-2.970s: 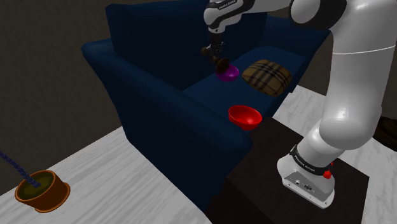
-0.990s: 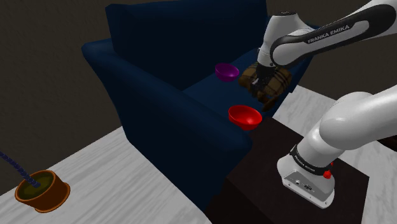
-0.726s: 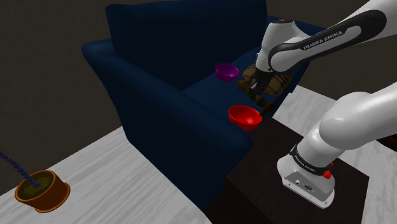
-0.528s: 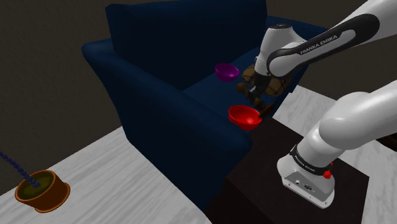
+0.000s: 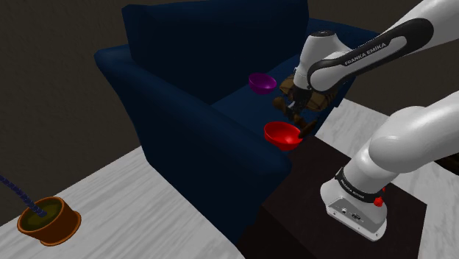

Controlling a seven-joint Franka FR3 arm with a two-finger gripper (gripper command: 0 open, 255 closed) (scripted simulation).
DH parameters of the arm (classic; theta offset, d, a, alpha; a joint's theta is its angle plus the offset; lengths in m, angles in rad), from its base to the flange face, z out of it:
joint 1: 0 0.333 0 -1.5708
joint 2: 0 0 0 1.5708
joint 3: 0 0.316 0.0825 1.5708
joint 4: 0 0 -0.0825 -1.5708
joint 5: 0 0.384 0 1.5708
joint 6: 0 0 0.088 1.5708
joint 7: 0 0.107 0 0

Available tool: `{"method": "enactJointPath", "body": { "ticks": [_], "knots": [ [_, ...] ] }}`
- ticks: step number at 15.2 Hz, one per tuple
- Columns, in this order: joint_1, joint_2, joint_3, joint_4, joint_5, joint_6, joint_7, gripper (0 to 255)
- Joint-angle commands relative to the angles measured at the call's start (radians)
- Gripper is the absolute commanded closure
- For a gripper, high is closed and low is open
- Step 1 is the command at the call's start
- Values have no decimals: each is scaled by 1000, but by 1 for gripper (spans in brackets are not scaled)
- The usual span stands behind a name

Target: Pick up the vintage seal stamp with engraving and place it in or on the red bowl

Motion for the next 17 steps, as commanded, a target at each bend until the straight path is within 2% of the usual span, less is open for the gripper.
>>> {"method": "enactJointPath", "body": {
  "ticks": [1, 2, 7, 11, 17],
  "knots": [
    [0, 0, 0, 0, 0, 0, 0, 255],
    [0, 0, 0, 0, 0, 0, 0, 0],
    [0, 0, 0, 0, 0, 0, 0, 0],
    [20, -125, 20, 58, 37, -183, -13, 0],
    [20, -125, 20, 58, 37, -183, -13, 0]
  ]
}}
